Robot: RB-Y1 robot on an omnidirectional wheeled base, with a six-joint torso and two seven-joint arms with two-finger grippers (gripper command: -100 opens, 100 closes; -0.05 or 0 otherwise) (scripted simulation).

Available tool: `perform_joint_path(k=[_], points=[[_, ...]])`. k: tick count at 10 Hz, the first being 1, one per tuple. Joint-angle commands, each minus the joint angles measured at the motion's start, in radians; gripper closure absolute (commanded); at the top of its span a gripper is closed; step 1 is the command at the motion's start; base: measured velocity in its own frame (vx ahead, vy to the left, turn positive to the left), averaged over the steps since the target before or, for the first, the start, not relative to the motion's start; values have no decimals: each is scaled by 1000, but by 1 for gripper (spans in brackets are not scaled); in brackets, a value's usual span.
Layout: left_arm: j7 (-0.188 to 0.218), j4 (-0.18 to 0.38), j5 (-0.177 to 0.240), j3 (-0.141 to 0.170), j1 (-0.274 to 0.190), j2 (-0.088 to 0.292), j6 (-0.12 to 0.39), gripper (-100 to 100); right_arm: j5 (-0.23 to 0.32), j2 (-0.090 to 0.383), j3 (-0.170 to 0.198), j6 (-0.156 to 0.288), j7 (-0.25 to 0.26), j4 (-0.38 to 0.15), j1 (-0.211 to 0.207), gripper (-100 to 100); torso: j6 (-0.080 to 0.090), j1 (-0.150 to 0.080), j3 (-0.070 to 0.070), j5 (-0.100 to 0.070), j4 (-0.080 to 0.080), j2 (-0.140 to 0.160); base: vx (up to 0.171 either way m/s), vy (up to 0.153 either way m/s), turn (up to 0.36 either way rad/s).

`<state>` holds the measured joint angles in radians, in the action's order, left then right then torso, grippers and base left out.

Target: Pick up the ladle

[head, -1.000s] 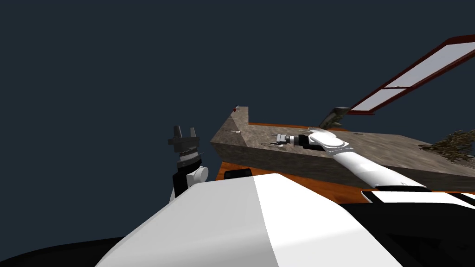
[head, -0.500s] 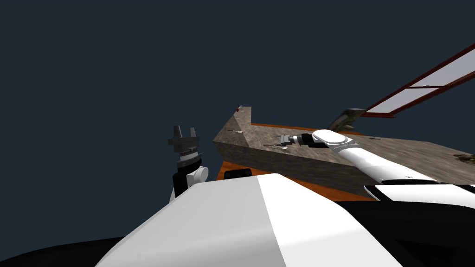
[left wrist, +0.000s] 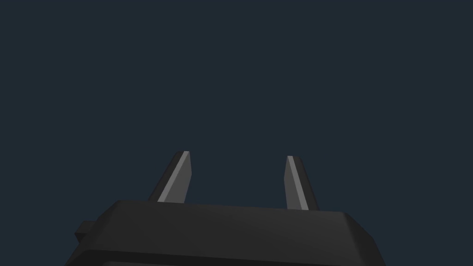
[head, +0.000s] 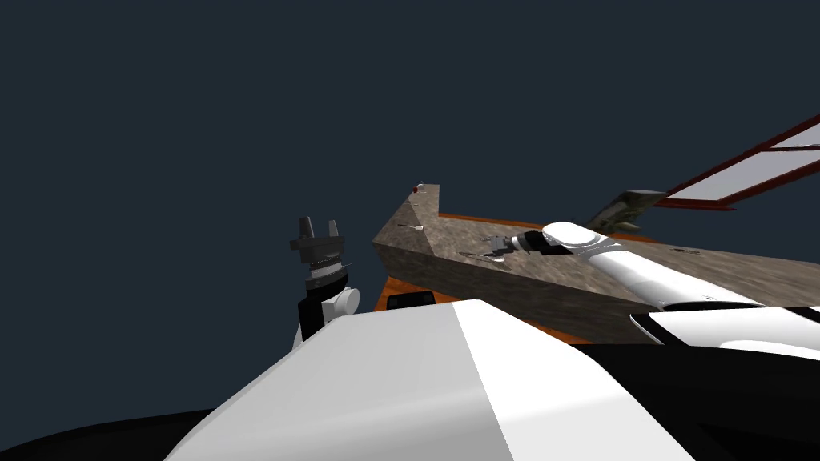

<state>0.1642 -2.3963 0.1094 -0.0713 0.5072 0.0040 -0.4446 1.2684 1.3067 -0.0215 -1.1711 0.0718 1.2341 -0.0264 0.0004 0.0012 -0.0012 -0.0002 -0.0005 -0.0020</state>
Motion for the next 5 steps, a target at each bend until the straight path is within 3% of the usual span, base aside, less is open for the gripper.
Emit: perform_joint_path(k=[1, 2, 5], points=[[0, 0, 0, 0, 0, 0, 0, 0, 50, 24, 29, -46, -8, -50, 23, -100, 0, 0, 0, 0, 0, 0, 19, 18, 210], [0, 0, 0, 0, 0, 0, 0, 0, 62, 24, 29, -46, -8, -57, 23, -100, 0, 1, 0, 0, 0, 0, 19, 10, 78], [0, 0, 0, 0, 0, 0, 0, 0, 133, 36, 72, -100, -8, -132, 55, -100, 1, 0, 0, 0, 0, 0, 22, 10, 98]])
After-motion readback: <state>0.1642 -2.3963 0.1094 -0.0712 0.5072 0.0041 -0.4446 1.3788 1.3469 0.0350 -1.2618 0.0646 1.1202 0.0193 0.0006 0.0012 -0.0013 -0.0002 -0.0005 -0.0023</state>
